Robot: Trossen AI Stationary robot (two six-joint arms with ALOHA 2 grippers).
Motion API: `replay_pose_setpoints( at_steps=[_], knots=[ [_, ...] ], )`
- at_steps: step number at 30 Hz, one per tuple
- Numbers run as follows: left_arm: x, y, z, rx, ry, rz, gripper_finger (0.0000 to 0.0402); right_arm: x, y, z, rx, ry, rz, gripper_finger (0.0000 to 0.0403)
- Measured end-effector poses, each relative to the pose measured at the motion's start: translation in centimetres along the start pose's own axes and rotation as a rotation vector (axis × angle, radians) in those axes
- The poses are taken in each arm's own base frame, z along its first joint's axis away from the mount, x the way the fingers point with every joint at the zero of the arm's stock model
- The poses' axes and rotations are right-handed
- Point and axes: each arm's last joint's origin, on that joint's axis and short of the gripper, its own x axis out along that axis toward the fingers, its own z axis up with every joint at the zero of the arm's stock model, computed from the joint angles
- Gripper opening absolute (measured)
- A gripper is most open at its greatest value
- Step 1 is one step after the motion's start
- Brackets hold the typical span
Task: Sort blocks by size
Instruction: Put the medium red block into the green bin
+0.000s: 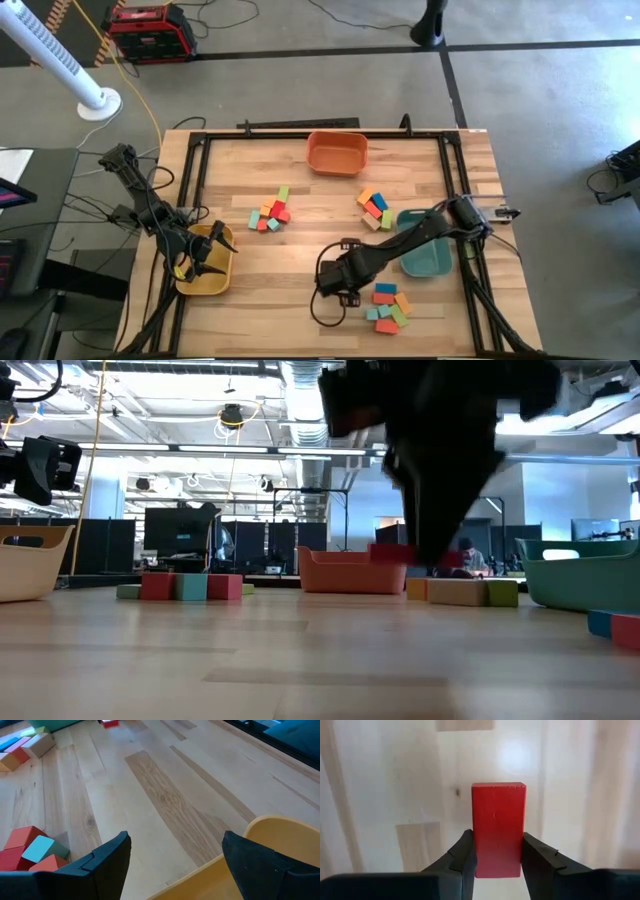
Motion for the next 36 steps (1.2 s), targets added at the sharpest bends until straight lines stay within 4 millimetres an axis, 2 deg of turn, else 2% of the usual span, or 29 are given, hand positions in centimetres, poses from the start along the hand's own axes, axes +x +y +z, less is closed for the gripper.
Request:
replay_pose_setpoints(
  at_steps=[7,12,22,26,31,36],
  knots=[
    [0.0,0.0,0.0,0.000,0.000,0.000,0.0301,-3.8,-0.1,-0.5,0.111,0.054,-0.142,0.0148],
    [0.0,0.0,0.0,0.000,0.000,0.000,0.0301,-5.9,-0.5,-1.9,0.230,0.127,-0.282,0.0149],
    [0.0,0.0,0.0,0.000,0.000,0.000,0.0301,-8.0,-0.9,-3.1,0.494,0.030,-0.294,0.0149],
    [0.0,0.0,0.0,0.000,0.000,0.000,0.0301,-8.4,-0.1,-4.2,0.478,0.019,-0.296,0.0150],
    [0.0,0.0,0.0,0.000,-0.001,0.000,0.0301,-8.1,1.4,-6.8,0.396,0.031,-0.321,0.0150],
    [0.0,0.0,0.0,0.000,-0.001,0.000,0.0301,-8.0,0.5,-10.0,0.432,-0.016,-0.407,0.0150]
  ],
)
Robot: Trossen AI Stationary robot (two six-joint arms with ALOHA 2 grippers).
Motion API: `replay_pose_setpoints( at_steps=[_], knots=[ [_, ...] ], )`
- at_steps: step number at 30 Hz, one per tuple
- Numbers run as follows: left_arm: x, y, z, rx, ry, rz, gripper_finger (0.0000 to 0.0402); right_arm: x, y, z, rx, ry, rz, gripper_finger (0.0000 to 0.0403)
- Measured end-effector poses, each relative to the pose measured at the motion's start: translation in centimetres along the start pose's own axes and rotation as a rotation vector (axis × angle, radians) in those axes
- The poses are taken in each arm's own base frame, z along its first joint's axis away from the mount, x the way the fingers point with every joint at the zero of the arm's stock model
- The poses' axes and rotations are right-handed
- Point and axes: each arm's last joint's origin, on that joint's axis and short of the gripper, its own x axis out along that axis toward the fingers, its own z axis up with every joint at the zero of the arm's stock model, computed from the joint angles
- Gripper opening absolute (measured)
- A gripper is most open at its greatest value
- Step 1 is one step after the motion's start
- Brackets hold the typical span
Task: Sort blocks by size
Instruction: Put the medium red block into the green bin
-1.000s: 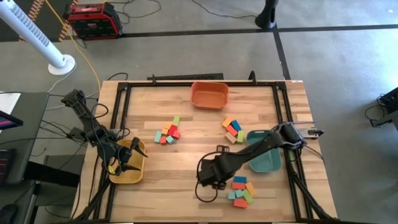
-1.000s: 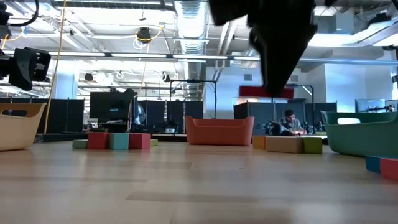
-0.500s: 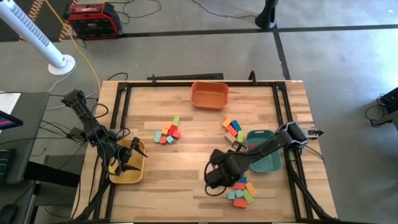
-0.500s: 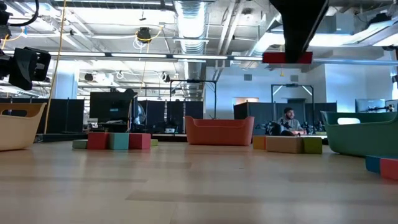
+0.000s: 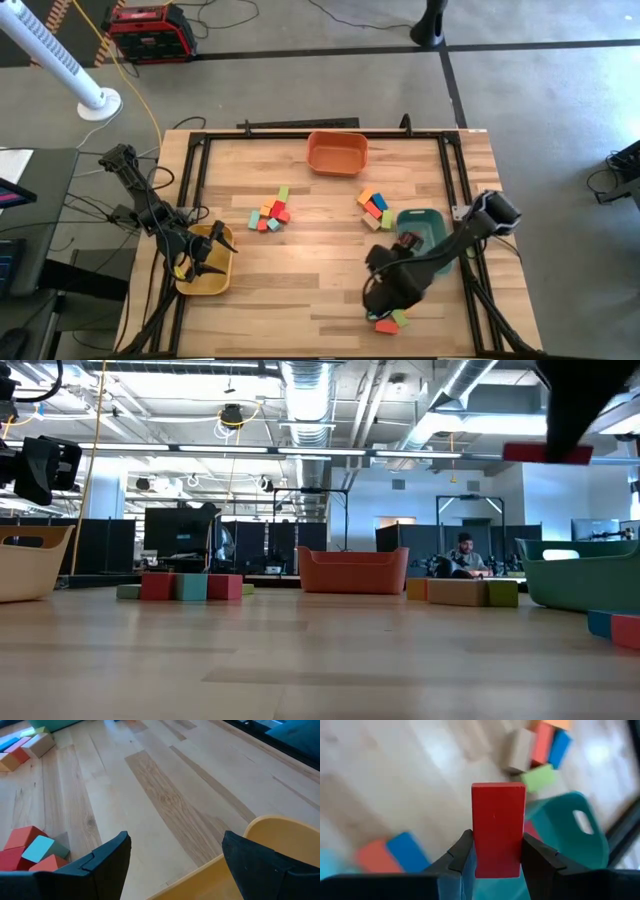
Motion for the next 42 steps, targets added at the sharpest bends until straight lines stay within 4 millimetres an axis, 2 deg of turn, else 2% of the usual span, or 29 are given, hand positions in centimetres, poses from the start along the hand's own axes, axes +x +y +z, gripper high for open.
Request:
replay_pose_setpoints(
  at_steps=[6,11,15,19,24,33,42],
  knots=[
    [0.0,0.0,0.0,0.000,0.000,0.000,0.0301,1.3,-3.6,-2.3,0.046,-0.035,0.021,0.0150],
    [0.0,0.0,0.0,0.000,0.000,0.000,0.0301,3.7,-6.7,-4.0,0.142,-0.040,0.086,0.0150],
    [0.0,0.0,0.0,0.000,0.000,0.000,0.0301,5.8,-8.2,-5.4,0.238,-0.064,0.189,0.0150],
    [0.0,0.0,0.0,0.000,0.000,0.000,0.0301,7.6,-9.4,-6.8,0.340,-0.058,0.213,0.0151],
    [0.0,0.0,0.0,0.000,0.000,0.000,0.0301,9.1,-10.2,-8.0,0.425,-0.011,0.209,0.0154],
    [0.0,0.0,0.0,0.000,0.000,0.000,0.0301,10.4,-10.3,-8.8,0.528,0.040,0.203,0.0170],
    [0.0,0.0,0.0,0.000,0.000,0.000,0.0301,10.5,-10.0,-8.8,0.567,0.037,0.231,0.0259]
  ],
)
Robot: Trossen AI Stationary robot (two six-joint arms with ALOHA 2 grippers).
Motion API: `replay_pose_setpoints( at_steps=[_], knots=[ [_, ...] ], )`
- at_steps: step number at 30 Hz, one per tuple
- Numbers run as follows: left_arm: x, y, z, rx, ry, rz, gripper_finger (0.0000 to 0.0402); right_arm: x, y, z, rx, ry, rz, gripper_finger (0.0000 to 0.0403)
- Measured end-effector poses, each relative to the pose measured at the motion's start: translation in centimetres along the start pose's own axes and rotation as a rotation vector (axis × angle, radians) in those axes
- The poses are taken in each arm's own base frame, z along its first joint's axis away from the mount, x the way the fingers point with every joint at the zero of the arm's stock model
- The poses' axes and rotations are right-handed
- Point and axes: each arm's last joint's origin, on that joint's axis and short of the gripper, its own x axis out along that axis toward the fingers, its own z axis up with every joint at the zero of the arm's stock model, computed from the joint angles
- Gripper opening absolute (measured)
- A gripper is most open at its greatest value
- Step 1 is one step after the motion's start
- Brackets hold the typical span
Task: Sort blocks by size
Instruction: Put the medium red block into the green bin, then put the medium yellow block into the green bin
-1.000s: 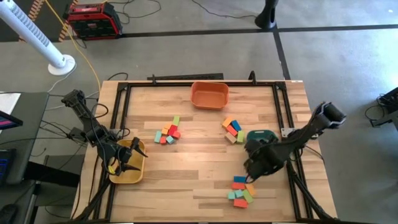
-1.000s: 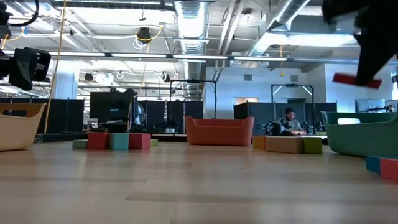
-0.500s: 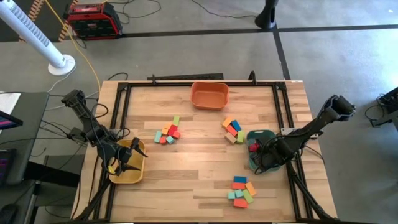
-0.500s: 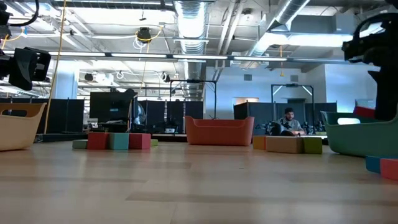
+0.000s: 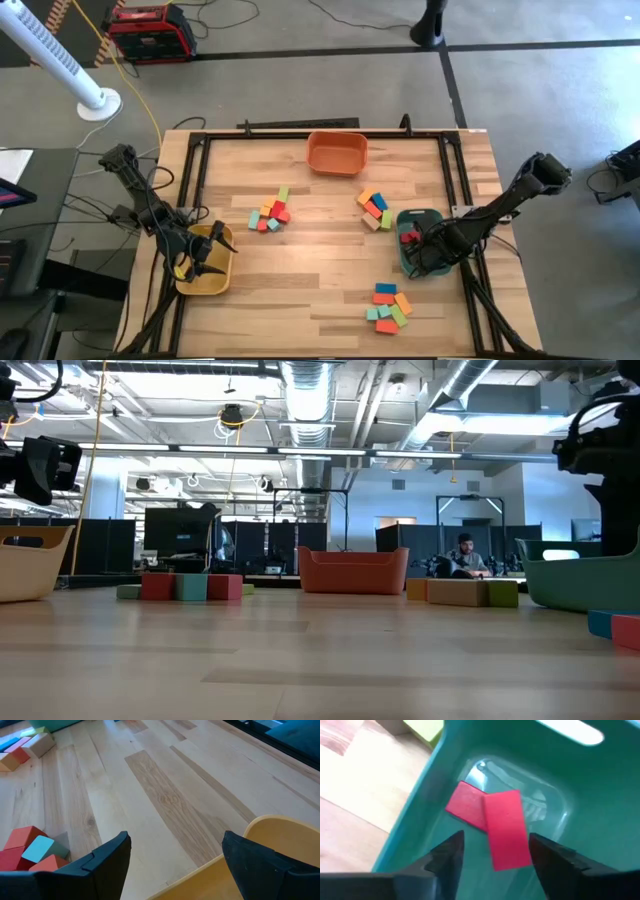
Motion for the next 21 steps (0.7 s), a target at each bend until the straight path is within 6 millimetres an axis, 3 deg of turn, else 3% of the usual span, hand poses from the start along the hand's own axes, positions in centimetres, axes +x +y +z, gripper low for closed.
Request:
replay_pose_setpoints(
  at_steps=[8,21],
  knots=[
    [0.0,0.0,0.0,0.000,0.000,0.000,0.0301,-0.7,0.6,0.4,0.023,-0.076,0.037,0.0285],
    [0.0,0.0,0.0,0.000,0.000,0.000,0.0301,-5.2,3.6,2.2,-0.099,-0.172,0.231,0.0286]
  ],
)
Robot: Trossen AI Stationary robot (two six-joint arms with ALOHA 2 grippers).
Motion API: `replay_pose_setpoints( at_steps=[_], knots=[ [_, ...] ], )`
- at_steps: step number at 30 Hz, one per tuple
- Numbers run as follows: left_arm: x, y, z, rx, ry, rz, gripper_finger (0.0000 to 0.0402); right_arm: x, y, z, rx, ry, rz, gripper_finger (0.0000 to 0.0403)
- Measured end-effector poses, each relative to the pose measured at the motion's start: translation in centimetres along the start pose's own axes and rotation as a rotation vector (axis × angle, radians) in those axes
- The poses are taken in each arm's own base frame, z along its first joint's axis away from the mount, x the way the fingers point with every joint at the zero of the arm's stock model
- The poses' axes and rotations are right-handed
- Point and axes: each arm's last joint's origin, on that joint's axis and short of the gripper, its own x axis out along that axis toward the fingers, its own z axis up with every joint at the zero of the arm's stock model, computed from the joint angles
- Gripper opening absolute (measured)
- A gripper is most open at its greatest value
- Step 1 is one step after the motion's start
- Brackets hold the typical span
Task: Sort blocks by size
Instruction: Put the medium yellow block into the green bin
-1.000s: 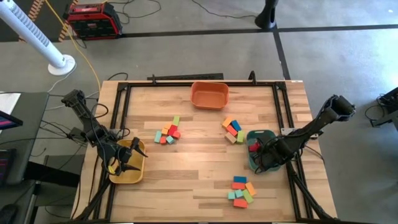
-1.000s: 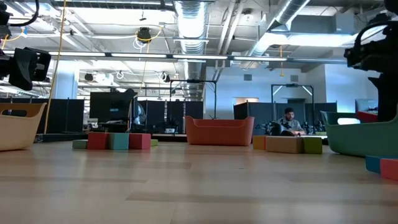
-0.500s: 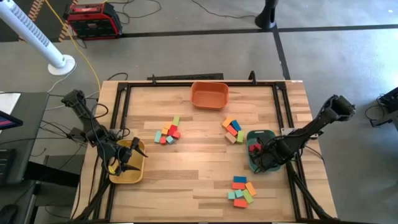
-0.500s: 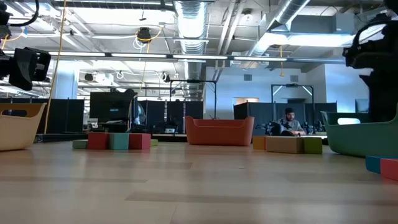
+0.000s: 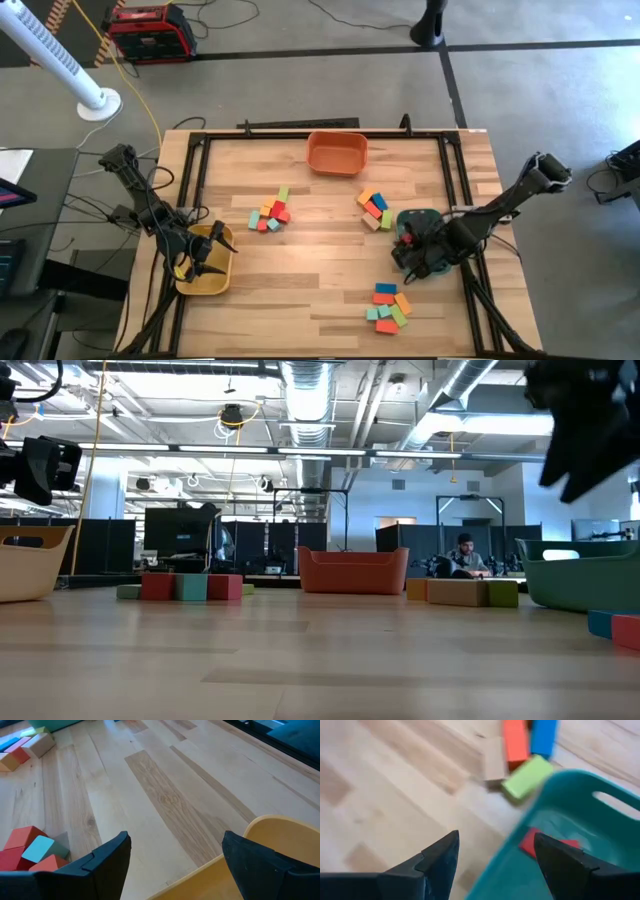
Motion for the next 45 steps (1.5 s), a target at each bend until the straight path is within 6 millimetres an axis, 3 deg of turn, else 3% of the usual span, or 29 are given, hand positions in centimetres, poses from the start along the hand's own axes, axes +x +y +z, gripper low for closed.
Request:
replay_pose_setpoints(
  at_steps=[8,17,29,37,45],
  knots=[
    [0.0,0.0,0.0,0.000,0.000,0.000,0.0301,-1.4,3.0,1.2,-0.071,-0.049,0.196,0.0286],
    [0.0,0.0,0.0,0.000,0.000,0.000,0.0301,-2.3,4.7,1.0,-0.115,-0.098,0.363,0.0286],
    [0.0,0.1,0.0,0.004,-0.004,0.030,0.0301,-3.6,5.7,-2.3,-0.135,-0.056,0.444,0.0286],
    [0.0,0.2,0.0,0.009,-0.007,0.050,0.0301,-1.5,7.8,-6.5,-0.200,0.072,0.403,0.0286],
    [0.0,0.6,0.3,-0.019,-0.040,0.219,0.0301,-2.9,10.3,-7.8,-0.279,0.092,0.358,0.0286]
  ],
)
